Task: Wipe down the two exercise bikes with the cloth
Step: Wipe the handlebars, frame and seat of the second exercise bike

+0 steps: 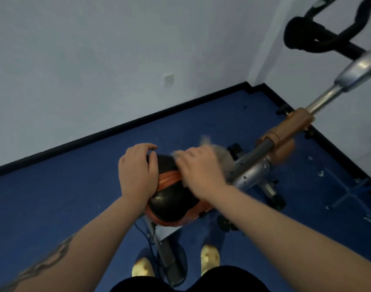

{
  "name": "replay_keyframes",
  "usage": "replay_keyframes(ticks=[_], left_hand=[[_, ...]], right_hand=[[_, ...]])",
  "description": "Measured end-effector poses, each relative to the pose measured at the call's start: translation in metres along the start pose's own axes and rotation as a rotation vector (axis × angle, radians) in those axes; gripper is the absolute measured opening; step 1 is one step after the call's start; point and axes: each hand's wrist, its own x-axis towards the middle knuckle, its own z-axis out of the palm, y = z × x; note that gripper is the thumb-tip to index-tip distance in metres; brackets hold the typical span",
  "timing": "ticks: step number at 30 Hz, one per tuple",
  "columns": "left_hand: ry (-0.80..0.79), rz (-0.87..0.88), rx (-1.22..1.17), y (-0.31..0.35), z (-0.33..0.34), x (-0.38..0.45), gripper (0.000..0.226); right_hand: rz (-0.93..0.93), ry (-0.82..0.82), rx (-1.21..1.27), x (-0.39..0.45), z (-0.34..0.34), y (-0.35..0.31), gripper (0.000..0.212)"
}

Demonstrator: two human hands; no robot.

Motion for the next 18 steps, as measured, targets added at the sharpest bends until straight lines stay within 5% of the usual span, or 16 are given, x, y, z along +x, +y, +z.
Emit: replay_keyframes(ticks=[3, 7, 11, 14, 18], left_hand=[[0.019, -0.336, -0.038, 0.000, -0.005, -0.018, 0.028], [0.018, -0.559, -0.228, 0.012, 0.002, -0.057, 0.048], [0.104, -0.626, -0.492, 0.021, 0.012, -0.077, 0.066], [-0.015, -0.575, -0.603, 0.011, 0.008, -0.081, 0.096], [-0.128, -0.573, -0.599, 0.005, 0.001, -0.078, 0.128]], right_hand=[[-0.239, -0.061, 0.201, -0.002, -0.009, 0.009, 0.045], [-0.172, -0.022, 0.006, 0.009, -0.012, 0.042, 0.036], [-0.258, -0.118, -0.037, 0.036, 0.004, -0.008, 0.030], [-0.301, -0.365, 0.272, 0.057, -0.002, 0.005, 0.041], [-0.321, -0.610, 0.285, 0.070, -0.007, 0.032, 0.042]])
